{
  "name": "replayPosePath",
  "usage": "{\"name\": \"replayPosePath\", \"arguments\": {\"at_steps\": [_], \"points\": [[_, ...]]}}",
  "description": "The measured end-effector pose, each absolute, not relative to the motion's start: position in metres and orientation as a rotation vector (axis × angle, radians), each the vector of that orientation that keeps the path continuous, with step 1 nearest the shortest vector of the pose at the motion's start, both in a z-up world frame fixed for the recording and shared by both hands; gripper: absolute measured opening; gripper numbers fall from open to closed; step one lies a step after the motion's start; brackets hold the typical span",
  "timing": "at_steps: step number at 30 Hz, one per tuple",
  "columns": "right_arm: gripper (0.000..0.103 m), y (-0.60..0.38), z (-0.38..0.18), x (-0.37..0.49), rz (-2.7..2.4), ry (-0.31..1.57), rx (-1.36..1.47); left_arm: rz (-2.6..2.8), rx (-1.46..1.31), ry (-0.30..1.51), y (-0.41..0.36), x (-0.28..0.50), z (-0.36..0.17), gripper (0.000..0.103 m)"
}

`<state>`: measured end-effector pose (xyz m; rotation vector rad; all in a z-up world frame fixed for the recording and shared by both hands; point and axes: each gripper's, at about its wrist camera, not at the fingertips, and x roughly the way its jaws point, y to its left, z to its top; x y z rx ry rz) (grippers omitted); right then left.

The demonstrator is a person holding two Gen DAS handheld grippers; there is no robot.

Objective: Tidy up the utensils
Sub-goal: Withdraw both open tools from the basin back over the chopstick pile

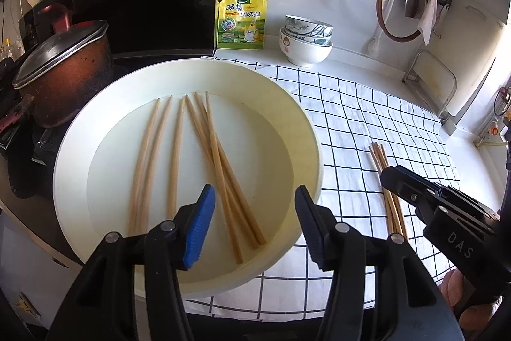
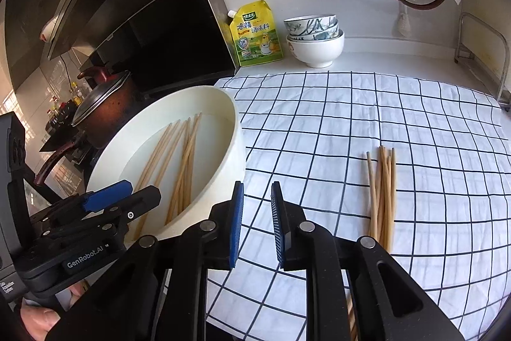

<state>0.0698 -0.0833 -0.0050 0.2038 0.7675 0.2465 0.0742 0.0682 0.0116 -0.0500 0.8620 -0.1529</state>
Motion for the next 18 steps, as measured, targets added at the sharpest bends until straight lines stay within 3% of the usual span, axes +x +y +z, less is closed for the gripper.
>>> {"name": "replayPosePath", "arguments": {"at_steps": [18], "points": [[0.017, -0.154, -0.011, 0.049, 0.137, 0.760, 0.243, -0.247, -0.015, 0.871, 0.005, 0.069, 0.013, 0.052]]}}
